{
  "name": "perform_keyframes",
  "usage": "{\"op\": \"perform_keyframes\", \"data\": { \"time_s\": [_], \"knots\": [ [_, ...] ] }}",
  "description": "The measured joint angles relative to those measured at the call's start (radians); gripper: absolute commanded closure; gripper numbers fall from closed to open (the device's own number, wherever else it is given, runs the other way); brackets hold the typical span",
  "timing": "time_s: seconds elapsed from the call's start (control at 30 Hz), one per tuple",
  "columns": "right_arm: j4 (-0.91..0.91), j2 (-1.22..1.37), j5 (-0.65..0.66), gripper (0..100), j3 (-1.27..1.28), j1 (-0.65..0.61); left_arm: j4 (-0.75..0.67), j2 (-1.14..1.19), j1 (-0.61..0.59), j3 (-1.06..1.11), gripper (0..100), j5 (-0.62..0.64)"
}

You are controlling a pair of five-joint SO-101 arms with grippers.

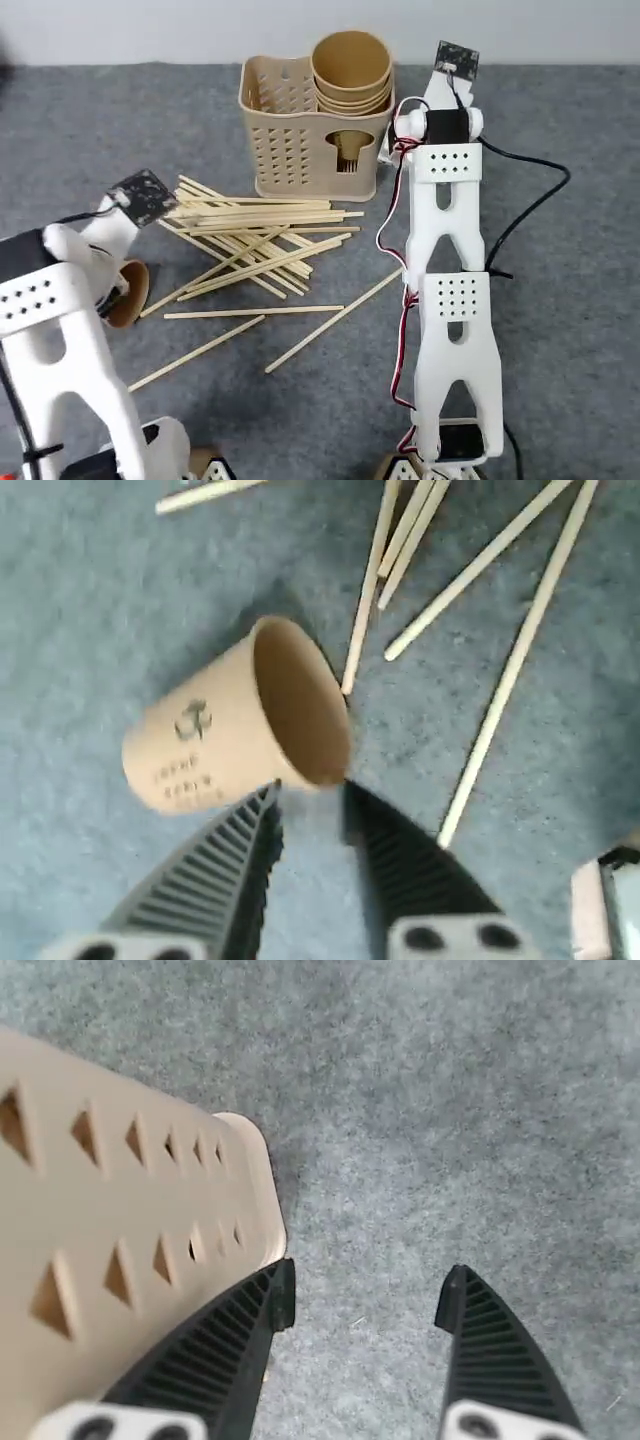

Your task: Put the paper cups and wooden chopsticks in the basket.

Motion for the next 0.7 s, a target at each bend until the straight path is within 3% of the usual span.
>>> {"op": "perform_keyframes", "data": {
  "time_s": [0.17, 0.43, 0.7],
  "knots": [
    [0.000, 0.000, 0.000, 75.3, 0.000, 0.000, -0.060, 0.000, -0.003, 0.087, 80, -0.014],
    [0.000, 0.000, 0.000, 75.3, 0.000, 0.000, -0.422, 0.000, -0.003, 0.285, 80, -0.020],
    [0.000, 0.000, 0.000, 75.3, 0.000, 0.000, -0.509, -0.002, -0.003, 0.365, 80, -0.020]
  ]
}}
